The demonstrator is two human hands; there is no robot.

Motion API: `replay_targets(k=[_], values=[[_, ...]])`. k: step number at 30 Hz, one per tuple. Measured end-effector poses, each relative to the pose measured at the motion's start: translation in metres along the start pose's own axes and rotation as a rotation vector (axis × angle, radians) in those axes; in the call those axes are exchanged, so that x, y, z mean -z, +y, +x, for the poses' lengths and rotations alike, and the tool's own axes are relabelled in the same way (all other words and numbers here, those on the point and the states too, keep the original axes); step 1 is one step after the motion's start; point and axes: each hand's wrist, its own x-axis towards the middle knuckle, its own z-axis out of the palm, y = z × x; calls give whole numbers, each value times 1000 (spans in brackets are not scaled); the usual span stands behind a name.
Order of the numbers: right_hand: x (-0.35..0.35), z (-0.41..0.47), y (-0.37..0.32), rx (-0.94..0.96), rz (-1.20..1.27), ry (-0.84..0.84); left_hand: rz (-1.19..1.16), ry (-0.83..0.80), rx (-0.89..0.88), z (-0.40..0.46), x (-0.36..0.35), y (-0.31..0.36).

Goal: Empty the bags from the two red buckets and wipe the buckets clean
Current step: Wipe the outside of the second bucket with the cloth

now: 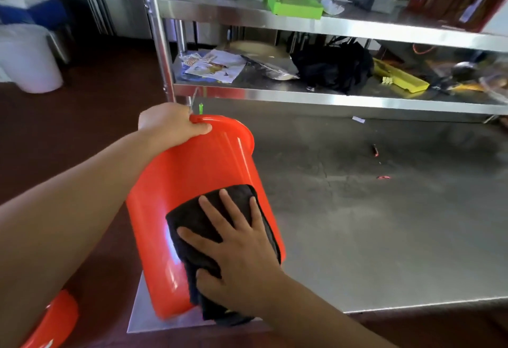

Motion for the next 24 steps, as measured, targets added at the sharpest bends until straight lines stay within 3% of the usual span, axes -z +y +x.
replay_targets(k=[7,12,14,18,24], values=[[-5,-25,40,-160,395,-3,-74,61,113,-15,4,-16],[-19,-14,65,-476,1065,124,-176,70,161,-44,19,-35],[-25,-7,75,-629,1217,215,-238,26,122,-56,29,-33],[-32,0,91,-859,1283,267,-217,-33,-19,-76,53,-22],[-39,4,92,-945,1242,212,-127,148,-153,-94,76,-22]])
